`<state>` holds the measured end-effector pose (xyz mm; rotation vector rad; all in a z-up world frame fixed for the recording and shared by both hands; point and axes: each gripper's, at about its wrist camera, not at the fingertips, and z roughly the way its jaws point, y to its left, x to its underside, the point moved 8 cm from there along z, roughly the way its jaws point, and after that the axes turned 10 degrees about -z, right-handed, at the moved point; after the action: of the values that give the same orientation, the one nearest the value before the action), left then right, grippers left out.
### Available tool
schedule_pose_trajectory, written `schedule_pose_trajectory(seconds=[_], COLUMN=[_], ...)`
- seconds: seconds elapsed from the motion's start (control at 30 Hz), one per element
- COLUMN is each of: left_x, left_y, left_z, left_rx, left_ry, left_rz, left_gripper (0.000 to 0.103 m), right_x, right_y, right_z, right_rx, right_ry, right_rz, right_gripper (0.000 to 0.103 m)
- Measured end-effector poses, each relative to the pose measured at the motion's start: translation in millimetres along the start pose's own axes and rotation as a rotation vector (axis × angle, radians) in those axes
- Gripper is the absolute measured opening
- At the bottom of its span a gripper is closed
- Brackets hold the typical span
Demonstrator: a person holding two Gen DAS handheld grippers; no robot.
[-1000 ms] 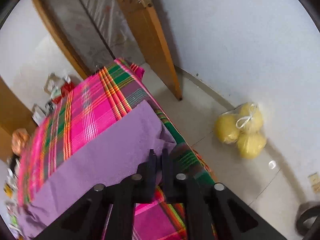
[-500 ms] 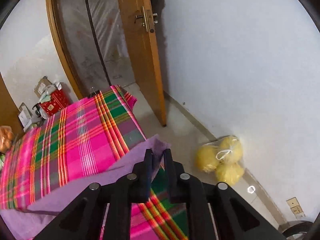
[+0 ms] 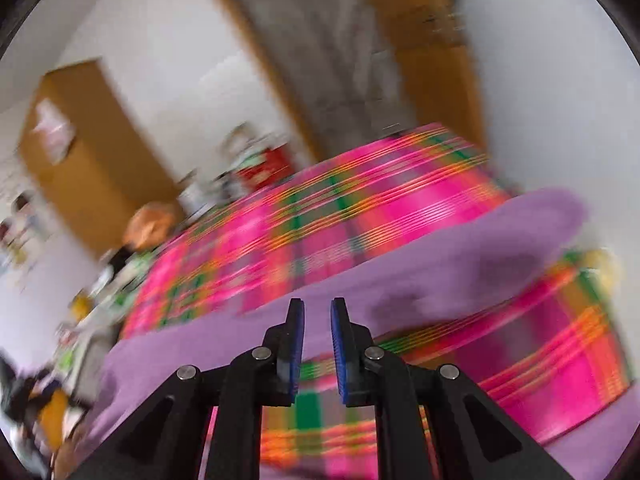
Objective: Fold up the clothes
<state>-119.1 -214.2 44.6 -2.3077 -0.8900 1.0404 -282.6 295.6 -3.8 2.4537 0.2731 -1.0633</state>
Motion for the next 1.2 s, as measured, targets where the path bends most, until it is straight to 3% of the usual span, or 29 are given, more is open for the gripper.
schedule_pose_trajectory(seconds=[0.17,0.4,0.53,0.8,1.2], left_x=[-5,5,4,-4,9], left_y=[28,31,29,41,33], left_z=[-1,24,42,73,95], left_rx=[-0.106,-0.277,-0.305,-0.375,-0.341], left_ry=[-0.001,0.044,0.069,0.08,0.137], left_rz=[0.014,0.243,0.349,0.45,0.485], left_gripper=[0.058,0.058,0.058,0.058,0.058], right_x=[21,61,84,97,110], right_y=[80,160,191,207,213], right_z=[18,34,29,11,17], right_rx=[-0.148,-0.224,-0.272,-0.288,-0.328], right_ry=[0.064,0.167,0.184,0.16,0.184], right_rz=[-0.111,-0.274,-0.309,-0.291,-0.245], right_gripper=[0.015,0.016,0.021,0.023,0.027])
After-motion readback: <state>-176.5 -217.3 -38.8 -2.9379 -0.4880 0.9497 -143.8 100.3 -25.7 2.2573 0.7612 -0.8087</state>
